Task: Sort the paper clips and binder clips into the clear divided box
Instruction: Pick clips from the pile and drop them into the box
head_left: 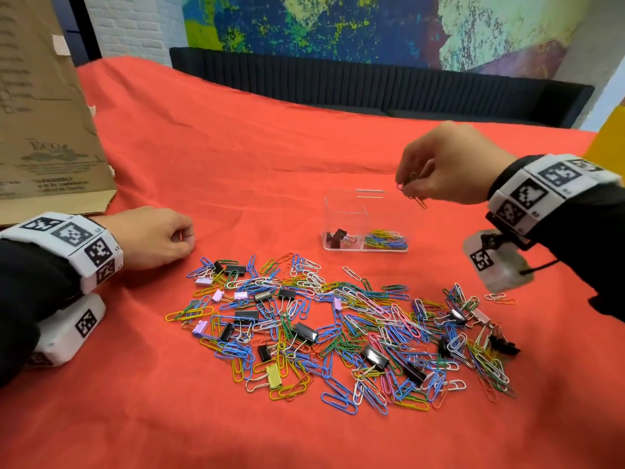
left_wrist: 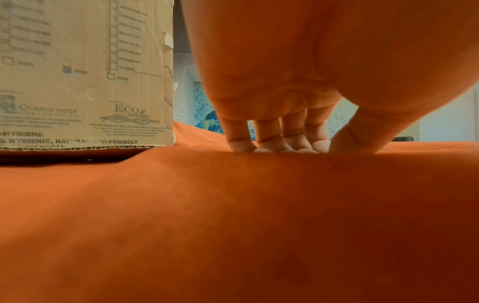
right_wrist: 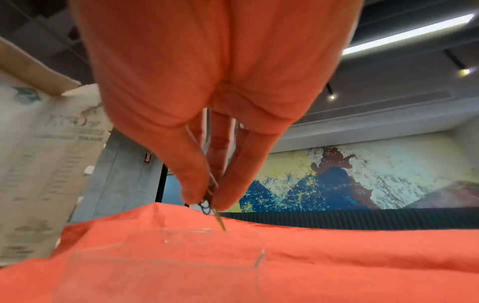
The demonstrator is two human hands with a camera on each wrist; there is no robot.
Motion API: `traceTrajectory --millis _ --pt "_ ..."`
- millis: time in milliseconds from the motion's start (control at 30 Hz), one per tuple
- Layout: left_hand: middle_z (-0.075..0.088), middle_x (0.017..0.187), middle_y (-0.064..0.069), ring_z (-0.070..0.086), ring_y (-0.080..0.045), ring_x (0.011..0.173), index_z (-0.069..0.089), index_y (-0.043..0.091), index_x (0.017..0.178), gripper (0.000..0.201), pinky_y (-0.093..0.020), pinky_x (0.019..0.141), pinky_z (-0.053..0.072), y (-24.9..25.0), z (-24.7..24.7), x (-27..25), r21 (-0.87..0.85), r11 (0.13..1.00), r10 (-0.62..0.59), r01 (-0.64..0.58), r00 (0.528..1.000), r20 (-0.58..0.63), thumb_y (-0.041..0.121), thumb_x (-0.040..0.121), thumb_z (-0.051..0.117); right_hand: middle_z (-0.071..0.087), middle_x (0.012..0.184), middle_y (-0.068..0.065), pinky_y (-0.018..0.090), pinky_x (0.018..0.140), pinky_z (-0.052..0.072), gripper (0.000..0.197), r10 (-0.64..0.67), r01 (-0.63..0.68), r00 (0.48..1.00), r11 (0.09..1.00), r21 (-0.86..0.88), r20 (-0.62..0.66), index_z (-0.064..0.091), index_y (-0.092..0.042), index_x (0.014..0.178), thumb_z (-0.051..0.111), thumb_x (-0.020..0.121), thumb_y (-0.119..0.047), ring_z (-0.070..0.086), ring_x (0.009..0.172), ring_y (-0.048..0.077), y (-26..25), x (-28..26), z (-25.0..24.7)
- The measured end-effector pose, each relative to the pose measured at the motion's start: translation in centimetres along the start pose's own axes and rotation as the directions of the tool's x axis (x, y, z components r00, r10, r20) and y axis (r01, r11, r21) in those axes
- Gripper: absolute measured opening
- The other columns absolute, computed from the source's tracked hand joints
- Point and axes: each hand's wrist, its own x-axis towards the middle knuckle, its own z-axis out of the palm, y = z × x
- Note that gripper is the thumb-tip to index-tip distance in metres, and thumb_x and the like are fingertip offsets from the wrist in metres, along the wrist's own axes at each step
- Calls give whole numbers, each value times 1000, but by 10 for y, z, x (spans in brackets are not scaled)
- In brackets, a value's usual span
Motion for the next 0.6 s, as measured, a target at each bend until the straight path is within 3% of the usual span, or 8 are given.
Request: traceTrajectory --millis 233,333,400,500,600 --pt "60 71 10 55 -15 71 59 21 83 12 -25 70 39 3 -1 -1 1 1000 -7 7 1000 10 28 91 54 73 76 -7 27 71 54 19 30 -30 999 1000 5 15 73 -27 81 79 74 -10 72 72 14 0 6 23" --pt "61 71 10 55 -12 68 58 23 80 12 -25 70 39 1 0 0 -10 1000 -9 9 1000 6 28 91 54 72 73 -8 23 72 47 23 0 -1 999 1000 -28 -38 70 -33 73 77 75 -11 70 73 13 6 -2 19" --pt "61 71 10 54 -9 67 57 24 79 12 -25 70 40 1 0 0 -8 1000 -10 10 1000 7 28 91 55 72 70 -11 24 74 49 24 -13 13 1000 998 -59 -7 69 -35 70 76 74 -12 69 71 10 11 -11 13" --pt "61 71 11 53 -6 66 58 24 80 12 -25 69 39 1 0 1 5 1000 -5 5 1000 7 29 90 55 72 69 -18 19 72 51 22 11 13 970 995 -100 242 72 -37 74 77 72 -16 67 67 -3 17 -32 7" --pt "62 72 11 55 -6 66 58 24 80 12 -25 68 39 0 0 1 5 1000 -3 3 1000 4 28 90 56 71 82 -24 12 68 50 35 84 5 832 987 -158 548 72 -42 89 78 69 -14 68 71 -6 24 -57 10"
